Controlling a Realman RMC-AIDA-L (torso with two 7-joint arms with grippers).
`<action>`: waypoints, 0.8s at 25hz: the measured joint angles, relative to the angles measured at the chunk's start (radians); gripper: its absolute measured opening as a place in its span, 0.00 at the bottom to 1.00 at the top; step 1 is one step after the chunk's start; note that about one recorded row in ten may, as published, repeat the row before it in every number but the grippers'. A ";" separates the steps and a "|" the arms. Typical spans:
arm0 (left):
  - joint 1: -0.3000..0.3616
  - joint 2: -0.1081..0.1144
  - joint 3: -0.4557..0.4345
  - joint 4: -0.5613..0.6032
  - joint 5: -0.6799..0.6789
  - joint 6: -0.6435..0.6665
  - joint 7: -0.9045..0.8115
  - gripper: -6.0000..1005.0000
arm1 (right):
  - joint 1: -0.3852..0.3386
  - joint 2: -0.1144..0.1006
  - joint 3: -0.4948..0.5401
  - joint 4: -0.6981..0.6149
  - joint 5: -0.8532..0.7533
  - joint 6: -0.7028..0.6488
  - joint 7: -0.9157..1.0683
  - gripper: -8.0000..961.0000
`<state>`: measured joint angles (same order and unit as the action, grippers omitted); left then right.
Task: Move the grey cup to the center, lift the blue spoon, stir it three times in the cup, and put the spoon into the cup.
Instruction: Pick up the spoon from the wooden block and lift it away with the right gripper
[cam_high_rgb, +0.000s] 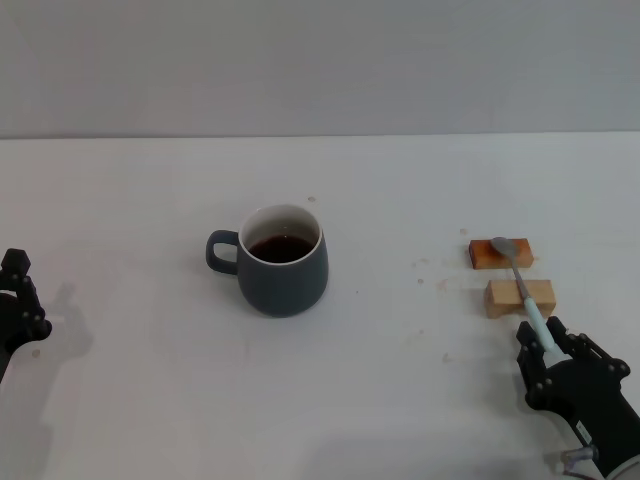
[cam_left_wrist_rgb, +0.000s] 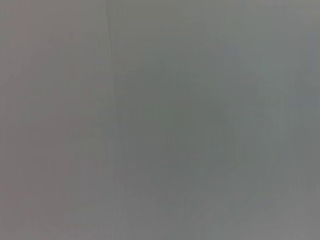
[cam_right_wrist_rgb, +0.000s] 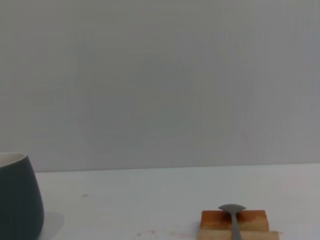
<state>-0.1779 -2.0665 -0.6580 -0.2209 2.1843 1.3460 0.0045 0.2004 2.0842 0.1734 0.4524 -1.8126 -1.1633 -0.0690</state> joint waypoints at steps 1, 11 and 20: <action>0.000 0.000 0.000 0.000 0.000 0.000 0.000 0.00 | -0.001 0.000 0.000 0.001 0.001 0.000 0.000 0.30; 0.000 0.000 0.000 0.014 0.000 0.003 0.000 0.00 | -0.017 0.002 0.009 0.007 0.007 -0.018 -0.007 0.21; 0.001 0.000 0.006 0.013 0.000 0.008 0.000 0.00 | -0.054 -0.067 0.001 0.261 -0.002 -0.126 -0.194 0.17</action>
<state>-0.1767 -2.0668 -0.6519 -0.2077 2.1842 1.3537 0.0045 0.1464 2.0173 0.1747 0.7137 -1.8142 -1.2891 -0.2628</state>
